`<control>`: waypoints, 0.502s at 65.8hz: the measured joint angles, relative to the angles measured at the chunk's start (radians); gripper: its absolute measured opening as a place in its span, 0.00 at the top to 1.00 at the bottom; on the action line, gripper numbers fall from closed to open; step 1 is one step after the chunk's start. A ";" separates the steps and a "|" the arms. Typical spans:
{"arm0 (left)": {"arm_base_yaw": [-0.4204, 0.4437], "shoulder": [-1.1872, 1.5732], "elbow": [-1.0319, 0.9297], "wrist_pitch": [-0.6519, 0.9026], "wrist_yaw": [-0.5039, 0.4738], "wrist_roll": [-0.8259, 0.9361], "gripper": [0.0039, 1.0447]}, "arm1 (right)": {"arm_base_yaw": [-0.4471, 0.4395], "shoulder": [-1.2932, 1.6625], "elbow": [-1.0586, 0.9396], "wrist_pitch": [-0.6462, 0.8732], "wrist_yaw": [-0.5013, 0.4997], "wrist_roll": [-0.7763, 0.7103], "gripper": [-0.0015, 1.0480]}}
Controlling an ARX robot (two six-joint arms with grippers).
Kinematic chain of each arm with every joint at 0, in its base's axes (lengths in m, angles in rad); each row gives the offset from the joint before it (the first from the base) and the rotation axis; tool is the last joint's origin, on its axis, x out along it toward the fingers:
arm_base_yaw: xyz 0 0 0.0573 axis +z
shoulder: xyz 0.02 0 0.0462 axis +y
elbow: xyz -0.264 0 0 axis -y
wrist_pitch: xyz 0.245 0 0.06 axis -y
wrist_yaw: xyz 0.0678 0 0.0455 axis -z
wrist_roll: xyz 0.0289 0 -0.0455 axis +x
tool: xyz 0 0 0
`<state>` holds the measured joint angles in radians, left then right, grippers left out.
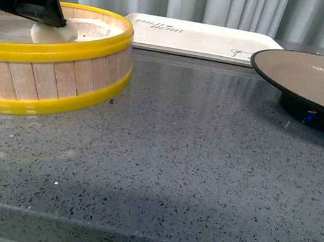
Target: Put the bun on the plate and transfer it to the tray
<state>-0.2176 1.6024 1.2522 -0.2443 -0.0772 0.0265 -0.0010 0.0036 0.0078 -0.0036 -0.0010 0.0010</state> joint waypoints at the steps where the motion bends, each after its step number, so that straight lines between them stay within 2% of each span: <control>1: 0.000 -0.002 0.005 -0.004 0.001 0.001 0.96 | 0.000 0.000 0.000 0.000 0.000 0.000 0.08; 20: -0.025 -0.049 0.105 -0.059 0.000 0.011 0.96 | 0.000 0.000 0.000 0.000 0.000 0.000 0.08; 33: -0.125 -0.051 0.226 -0.094 -0.021 0.011 0.96 | 0.000 0.000 0.000 0.000 0.000 0.000 0.08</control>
<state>-0.3428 1.5517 1.4784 -0.3386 -0.0986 0.0376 -0.0010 0.0036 0.0078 -0.0036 -0.0010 0.0010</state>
